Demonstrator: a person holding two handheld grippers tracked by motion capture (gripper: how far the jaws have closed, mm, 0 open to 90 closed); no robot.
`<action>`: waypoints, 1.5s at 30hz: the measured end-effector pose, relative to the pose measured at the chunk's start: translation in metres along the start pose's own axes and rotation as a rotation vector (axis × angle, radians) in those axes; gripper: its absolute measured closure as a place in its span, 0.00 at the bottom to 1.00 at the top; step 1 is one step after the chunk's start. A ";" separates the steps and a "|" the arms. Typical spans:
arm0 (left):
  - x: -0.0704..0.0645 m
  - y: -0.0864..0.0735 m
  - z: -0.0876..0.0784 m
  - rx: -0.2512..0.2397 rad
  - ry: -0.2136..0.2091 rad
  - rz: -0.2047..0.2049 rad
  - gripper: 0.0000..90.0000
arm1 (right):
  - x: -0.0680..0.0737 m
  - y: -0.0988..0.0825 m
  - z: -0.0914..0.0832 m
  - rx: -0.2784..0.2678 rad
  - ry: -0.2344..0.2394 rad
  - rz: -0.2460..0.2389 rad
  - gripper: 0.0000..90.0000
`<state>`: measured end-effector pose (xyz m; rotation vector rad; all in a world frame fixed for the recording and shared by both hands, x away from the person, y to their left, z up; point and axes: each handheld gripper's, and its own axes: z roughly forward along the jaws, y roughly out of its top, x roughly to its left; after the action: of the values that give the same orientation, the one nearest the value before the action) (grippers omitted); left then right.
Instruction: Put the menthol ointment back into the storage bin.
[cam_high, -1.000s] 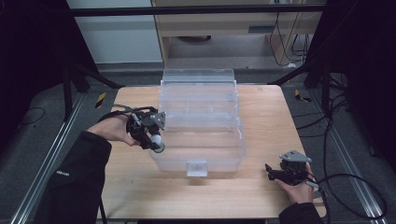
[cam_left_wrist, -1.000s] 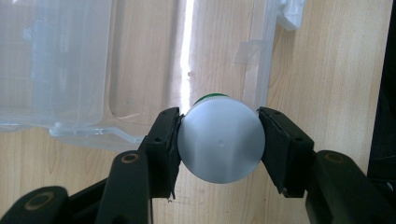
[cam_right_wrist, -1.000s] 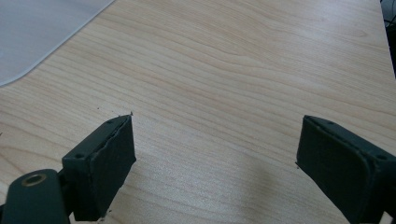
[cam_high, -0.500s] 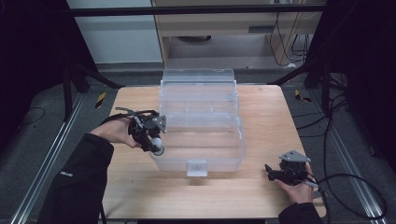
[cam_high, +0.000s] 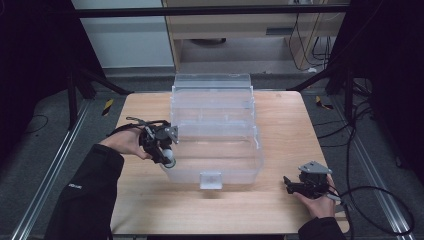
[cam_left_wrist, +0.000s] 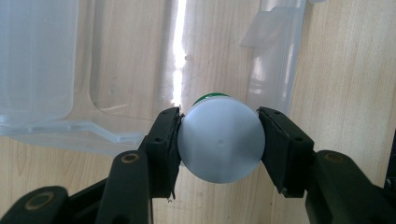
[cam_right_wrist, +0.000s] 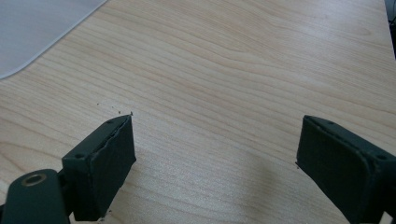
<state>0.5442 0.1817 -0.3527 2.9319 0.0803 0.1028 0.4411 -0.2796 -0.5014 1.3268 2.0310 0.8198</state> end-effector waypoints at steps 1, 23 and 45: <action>0.000 0.000 0.001 -0.001 -0.001 0.000 0.56 | 0.000 0.000 0.000 0.000 0.000 0.001 0.13; 0.003 -0.003 0.020 0.015 -0.029 -0.009 0.56 | 0.000 0.000 0.001 0.008 0.000 -0.010 0.13; 0.005 -0.004 0.036 0.025 -0.052 -0.007 0.56 | 0.000 0.000 0.001 0.008 0.003 -0.012 0.13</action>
<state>0.5518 0.1782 -0.3880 2.9572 0.0848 0.0251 0.4416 -0.2791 -0.5024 1.3173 2.0450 0.8090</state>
